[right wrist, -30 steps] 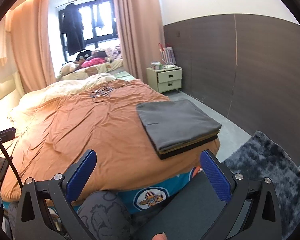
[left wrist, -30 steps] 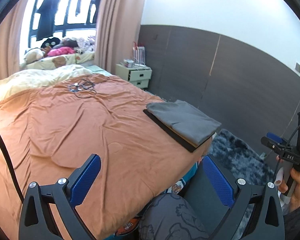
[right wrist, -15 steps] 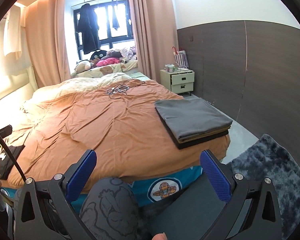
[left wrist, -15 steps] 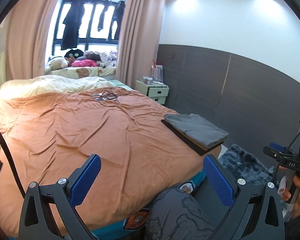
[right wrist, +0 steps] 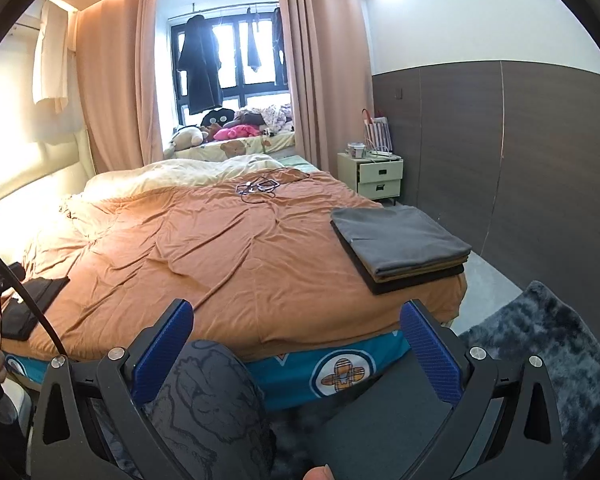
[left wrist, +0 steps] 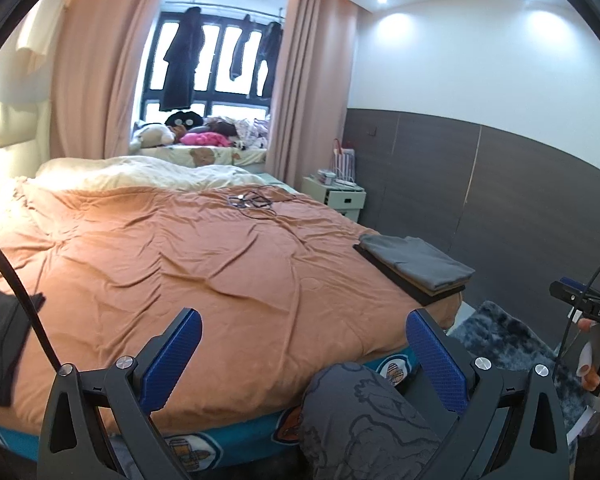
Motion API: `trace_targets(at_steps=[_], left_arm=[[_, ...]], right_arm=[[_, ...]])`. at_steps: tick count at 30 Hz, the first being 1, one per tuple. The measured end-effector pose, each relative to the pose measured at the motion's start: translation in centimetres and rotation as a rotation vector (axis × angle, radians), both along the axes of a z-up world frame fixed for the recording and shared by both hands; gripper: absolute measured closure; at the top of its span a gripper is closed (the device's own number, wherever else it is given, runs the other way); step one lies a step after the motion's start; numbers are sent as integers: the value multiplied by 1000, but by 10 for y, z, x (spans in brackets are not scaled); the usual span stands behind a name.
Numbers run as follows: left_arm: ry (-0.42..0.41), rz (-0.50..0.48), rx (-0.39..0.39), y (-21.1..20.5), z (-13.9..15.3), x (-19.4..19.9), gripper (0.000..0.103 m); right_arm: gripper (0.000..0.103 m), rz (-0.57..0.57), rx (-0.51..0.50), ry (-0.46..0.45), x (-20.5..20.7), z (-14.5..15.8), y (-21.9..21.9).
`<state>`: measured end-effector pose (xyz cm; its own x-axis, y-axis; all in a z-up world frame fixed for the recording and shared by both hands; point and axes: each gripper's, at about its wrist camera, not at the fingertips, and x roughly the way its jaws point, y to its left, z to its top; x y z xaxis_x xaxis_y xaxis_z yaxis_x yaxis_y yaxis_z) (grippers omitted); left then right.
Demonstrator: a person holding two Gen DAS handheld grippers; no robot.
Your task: Fold small clothes
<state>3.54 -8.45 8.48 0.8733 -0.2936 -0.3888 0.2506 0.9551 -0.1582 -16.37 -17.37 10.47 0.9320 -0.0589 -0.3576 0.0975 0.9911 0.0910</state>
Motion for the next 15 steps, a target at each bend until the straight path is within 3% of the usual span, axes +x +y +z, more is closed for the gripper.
trace_targets(at_steps=[15], left_arm=[[-24, 107, -6, 20, -27, -33, 0]], right_arm=[[0, 8, -3, 24, 23, -40, 29]])
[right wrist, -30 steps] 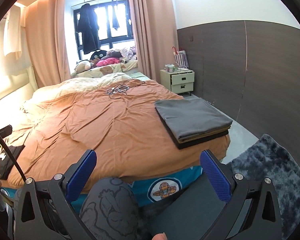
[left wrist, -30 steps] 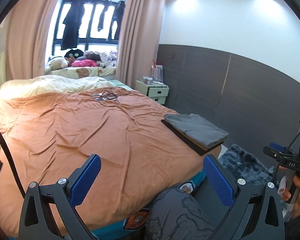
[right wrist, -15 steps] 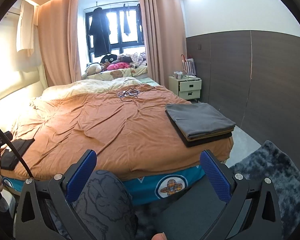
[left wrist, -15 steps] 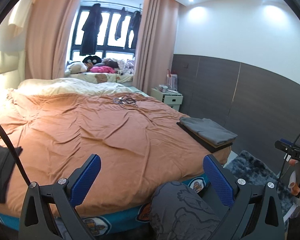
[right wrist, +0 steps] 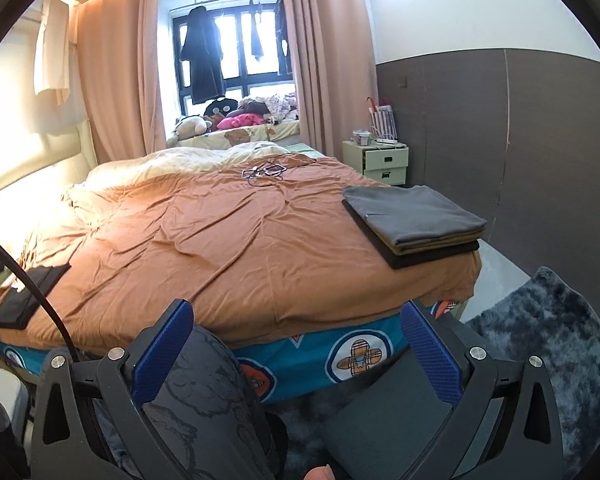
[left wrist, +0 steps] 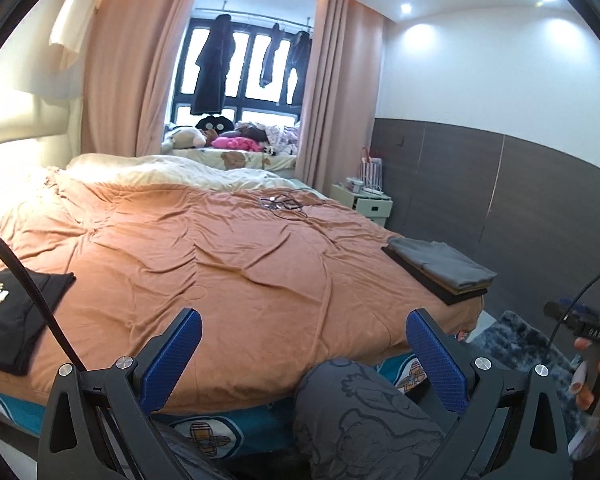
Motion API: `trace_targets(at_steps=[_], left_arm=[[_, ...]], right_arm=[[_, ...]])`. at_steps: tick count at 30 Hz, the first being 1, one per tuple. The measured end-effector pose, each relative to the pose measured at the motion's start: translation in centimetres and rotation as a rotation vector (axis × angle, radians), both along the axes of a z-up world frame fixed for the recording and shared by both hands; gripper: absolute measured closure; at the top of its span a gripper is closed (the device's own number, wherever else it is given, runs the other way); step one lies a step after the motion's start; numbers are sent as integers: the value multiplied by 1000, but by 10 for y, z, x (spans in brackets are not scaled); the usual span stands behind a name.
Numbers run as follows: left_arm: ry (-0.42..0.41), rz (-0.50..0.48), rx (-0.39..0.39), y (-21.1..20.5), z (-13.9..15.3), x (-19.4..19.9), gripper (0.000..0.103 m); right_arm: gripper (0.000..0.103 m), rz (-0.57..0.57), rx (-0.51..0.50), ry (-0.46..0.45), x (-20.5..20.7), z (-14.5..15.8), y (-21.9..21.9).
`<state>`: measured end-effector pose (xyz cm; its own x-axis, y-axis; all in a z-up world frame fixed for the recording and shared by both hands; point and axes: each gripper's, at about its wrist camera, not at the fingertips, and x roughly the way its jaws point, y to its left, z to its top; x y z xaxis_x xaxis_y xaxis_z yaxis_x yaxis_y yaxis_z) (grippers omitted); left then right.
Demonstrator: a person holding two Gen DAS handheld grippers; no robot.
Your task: Fold small clothes
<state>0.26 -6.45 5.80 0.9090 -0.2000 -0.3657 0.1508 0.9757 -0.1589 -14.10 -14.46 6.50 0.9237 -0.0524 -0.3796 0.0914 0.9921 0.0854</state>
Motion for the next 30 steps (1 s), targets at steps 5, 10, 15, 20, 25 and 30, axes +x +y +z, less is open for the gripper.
trace_targets(at_steps=[5, 10, 15, 20, 25, 30], left_arm=[[-11, 20, 26, -1, -2, -2, 0], [0, 14, 22, -1, -8, 0, 0], [4, 2, 30, -3, -8, 2, 0], [-6, -7, 49, -10, -7, -1, 0], [-6, -5, 52, -12, -6, -1, 0], [-1, -7, 60, -15, -5, -1, 0]], right_arm=[[0, 11, 20, 0, 9, -2, 4], [0, -11, 14, 18, 9, -3, 9], [0, -9, 4, 9, 4, 0, 18], [0, -11, -13, -6, 0, -1, 24], [0, -7, -25, -9, -3, -4, 23], [0, -6, -18, -6, -2, -7, 18]])
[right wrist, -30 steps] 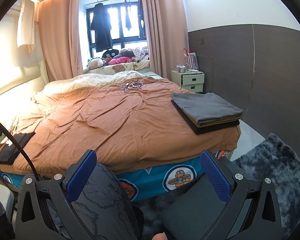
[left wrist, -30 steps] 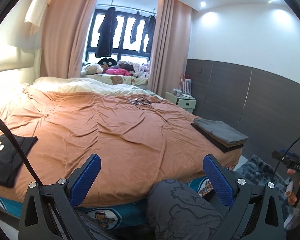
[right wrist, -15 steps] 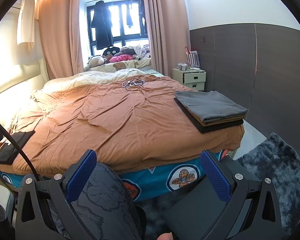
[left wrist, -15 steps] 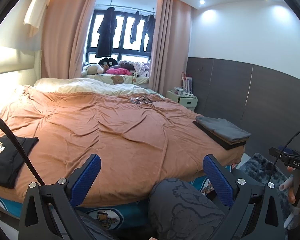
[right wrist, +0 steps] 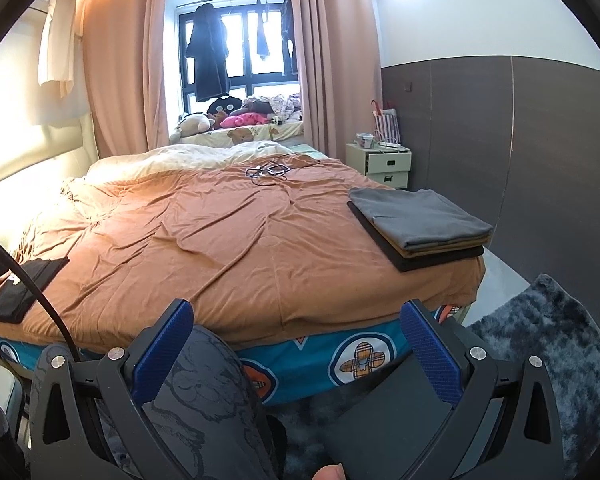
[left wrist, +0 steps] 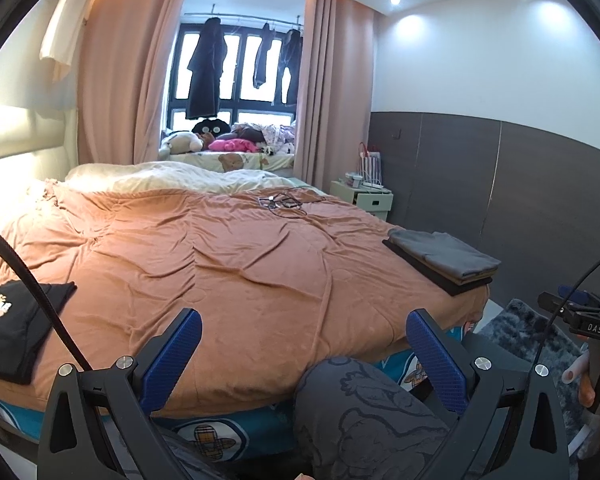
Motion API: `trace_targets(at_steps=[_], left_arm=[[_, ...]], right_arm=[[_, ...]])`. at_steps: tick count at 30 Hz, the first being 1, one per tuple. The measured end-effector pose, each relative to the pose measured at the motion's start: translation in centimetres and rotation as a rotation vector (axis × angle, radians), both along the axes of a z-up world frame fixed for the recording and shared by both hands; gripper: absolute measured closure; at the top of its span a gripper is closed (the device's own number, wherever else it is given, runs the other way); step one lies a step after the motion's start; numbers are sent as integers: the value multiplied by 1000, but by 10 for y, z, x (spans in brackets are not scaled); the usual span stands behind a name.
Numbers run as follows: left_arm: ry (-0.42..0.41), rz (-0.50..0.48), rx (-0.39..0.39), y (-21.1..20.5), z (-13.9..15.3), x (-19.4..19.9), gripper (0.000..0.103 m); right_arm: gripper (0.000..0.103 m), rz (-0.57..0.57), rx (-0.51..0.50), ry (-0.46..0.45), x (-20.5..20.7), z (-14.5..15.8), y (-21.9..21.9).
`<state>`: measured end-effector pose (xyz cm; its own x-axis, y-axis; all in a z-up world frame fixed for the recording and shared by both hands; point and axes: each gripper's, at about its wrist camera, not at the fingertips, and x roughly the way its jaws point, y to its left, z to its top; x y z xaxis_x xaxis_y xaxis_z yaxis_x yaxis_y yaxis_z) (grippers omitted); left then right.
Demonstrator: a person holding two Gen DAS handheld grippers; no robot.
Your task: Fold small clothes
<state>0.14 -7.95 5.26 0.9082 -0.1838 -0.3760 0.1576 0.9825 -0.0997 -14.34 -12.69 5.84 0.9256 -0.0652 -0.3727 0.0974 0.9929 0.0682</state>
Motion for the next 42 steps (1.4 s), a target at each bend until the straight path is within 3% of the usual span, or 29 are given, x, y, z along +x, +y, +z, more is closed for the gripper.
trace_targets(at_steps=[42], left_arm=[[-6, 29, 23, 6, 2, -13, 0]], right_arm=[[0, 10, -26, -17, -5, 0, -22]])
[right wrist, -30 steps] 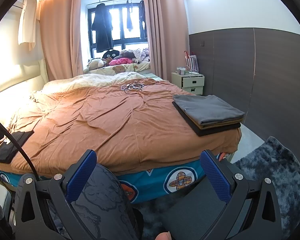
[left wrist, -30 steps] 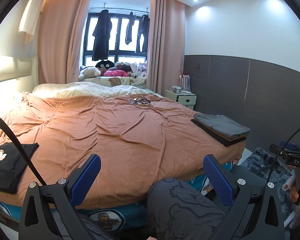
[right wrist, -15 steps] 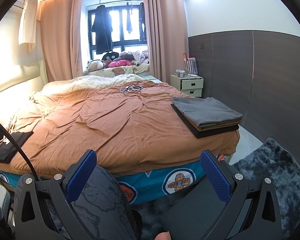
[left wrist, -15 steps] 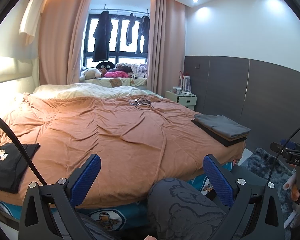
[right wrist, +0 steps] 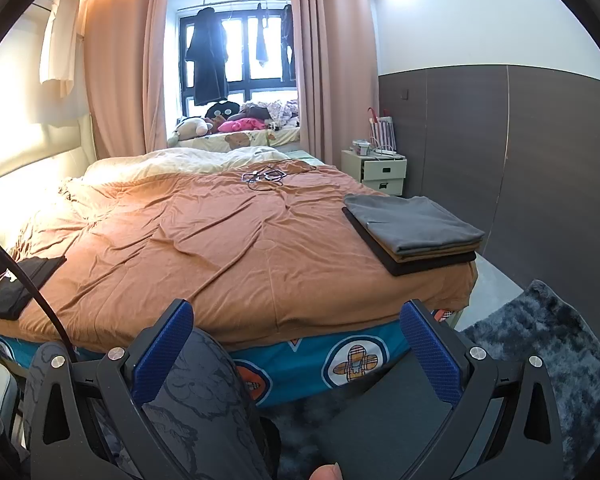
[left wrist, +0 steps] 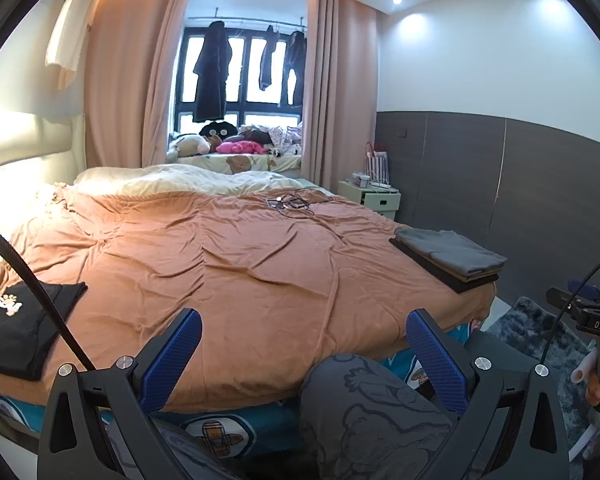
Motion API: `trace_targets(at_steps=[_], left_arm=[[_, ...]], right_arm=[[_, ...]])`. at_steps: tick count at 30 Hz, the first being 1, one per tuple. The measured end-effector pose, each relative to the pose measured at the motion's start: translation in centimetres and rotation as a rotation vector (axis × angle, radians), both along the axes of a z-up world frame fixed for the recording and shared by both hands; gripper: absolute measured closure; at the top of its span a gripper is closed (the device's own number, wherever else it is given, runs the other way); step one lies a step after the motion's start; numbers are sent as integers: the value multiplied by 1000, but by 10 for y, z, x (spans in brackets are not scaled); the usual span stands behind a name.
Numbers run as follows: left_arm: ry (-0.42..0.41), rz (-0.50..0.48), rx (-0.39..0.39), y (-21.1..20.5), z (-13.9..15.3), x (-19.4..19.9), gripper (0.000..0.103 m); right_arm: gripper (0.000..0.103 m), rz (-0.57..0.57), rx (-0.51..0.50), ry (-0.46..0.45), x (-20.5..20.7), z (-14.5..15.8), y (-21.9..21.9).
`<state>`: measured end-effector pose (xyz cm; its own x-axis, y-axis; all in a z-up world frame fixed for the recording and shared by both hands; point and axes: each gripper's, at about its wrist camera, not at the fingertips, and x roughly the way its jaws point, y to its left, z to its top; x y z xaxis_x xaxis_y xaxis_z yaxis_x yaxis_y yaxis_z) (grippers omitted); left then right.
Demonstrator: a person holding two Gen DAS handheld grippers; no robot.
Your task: Fold small clothes
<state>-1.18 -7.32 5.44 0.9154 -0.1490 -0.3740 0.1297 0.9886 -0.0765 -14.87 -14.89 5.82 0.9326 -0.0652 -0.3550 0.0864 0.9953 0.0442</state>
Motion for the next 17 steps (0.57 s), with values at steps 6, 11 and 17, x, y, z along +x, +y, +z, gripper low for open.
trace_targets(at_steps=[6, 11, 17], left_arm=[[-9, 13, -1, 4, 2, -4, 0], [-5, 10, 1, 4, 1, -5, 0], [-5, 9, 4, 5, 1, -6, 0]], right_arm=[[0, 2, 0, -1, -1, -1, -2], [0, 4, -1, -6, -3, -1, -4], [0, 0, 1, -8, -4, -1, -6]])
